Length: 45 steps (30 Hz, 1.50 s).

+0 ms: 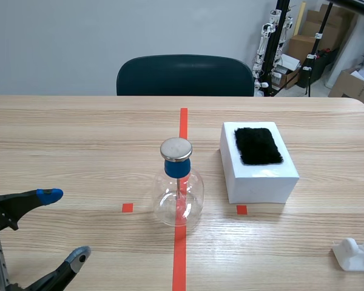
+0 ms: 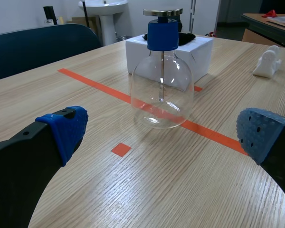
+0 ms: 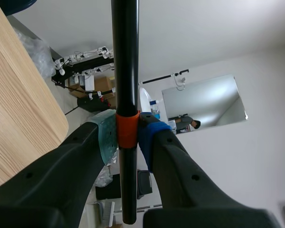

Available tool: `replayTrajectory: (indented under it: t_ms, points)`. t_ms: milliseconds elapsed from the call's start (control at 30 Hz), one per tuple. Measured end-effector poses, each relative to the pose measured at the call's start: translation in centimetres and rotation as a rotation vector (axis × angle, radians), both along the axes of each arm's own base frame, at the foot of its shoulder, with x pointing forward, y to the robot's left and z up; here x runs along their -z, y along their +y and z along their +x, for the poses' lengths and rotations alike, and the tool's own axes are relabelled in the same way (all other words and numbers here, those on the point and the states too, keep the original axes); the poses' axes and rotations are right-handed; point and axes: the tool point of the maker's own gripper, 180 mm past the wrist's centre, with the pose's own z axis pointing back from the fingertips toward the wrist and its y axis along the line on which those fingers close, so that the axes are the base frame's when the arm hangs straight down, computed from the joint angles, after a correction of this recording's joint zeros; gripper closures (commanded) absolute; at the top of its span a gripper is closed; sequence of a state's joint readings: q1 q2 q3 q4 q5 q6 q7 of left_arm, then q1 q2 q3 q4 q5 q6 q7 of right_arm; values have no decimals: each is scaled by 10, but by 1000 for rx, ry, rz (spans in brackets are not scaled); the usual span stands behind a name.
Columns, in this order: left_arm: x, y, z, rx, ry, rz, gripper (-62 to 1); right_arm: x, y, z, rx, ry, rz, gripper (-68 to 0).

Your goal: Do the electroscope experiment. hold the rod still at the electroscope

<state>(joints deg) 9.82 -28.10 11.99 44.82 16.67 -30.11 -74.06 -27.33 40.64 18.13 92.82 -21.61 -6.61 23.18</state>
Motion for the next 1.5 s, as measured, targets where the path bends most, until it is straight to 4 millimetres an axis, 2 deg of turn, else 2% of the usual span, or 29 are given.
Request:
replayTrajectory:
  t_ms: [133, 600, 767, 1167, 1367, 1500]
  points:
    - [0, 0, 0, 0, 0, 0, -623, -2, -2, 0, 12, -8, 45, 2]
    - [0, 0, 0, 0, 0, 0, -623, -2, -3, 0, 14, -6, 44, 3]
    - [0, 0, 0, 0, 0, 0, -623, 10, 1, 0, 5, 50, 42, 3]
    - [0, 0, 0, 0, 0, 0, -623, 47, 40, -6, -95, 140, 54, 3]
    - [0, 0, 0, 0, 0, 0, -623, 52, 42, -4, -83, 154, 60, 3]
    - [0, 0, 0, 0, 0, 0, -623, 48, 46, 3, -88, 149, 66, 3]
